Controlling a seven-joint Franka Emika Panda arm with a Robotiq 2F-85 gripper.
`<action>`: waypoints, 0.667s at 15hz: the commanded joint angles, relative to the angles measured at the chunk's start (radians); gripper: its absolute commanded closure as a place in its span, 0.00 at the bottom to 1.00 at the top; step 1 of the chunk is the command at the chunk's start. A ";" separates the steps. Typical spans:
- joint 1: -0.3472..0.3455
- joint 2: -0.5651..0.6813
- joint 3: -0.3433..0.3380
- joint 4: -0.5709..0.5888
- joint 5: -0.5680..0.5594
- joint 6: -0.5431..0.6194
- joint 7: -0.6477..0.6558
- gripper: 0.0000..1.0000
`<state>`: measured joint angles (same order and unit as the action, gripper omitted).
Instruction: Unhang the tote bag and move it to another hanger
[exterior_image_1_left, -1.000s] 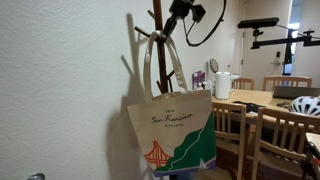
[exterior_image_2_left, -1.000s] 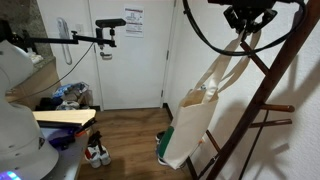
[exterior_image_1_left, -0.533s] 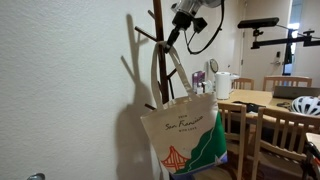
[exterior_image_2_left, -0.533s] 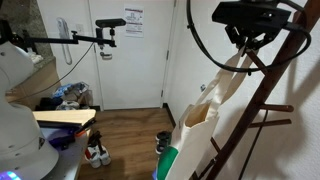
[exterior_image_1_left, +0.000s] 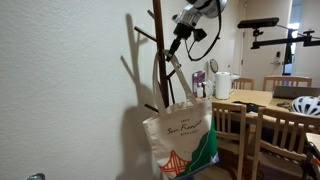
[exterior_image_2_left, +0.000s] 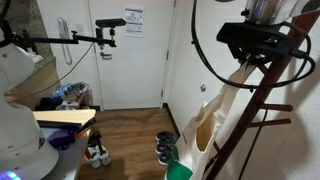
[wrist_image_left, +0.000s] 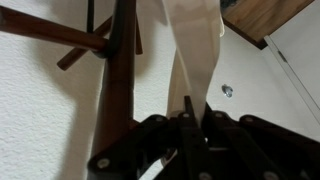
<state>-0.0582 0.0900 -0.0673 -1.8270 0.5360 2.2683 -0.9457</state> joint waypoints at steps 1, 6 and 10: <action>-0.014 0.014 0.019 -0.031 0.019 0.126 -0.005 0.94; -0.012 0.057 0.036 -0.083 0.016 0.393 0.061 0.68; 0.013 0.073 0.032 -0.098 0.016 0.500 0.100 0.48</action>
<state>-0.0561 0.1569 -0.0369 -1.9145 0.5442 2.6940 -0.8819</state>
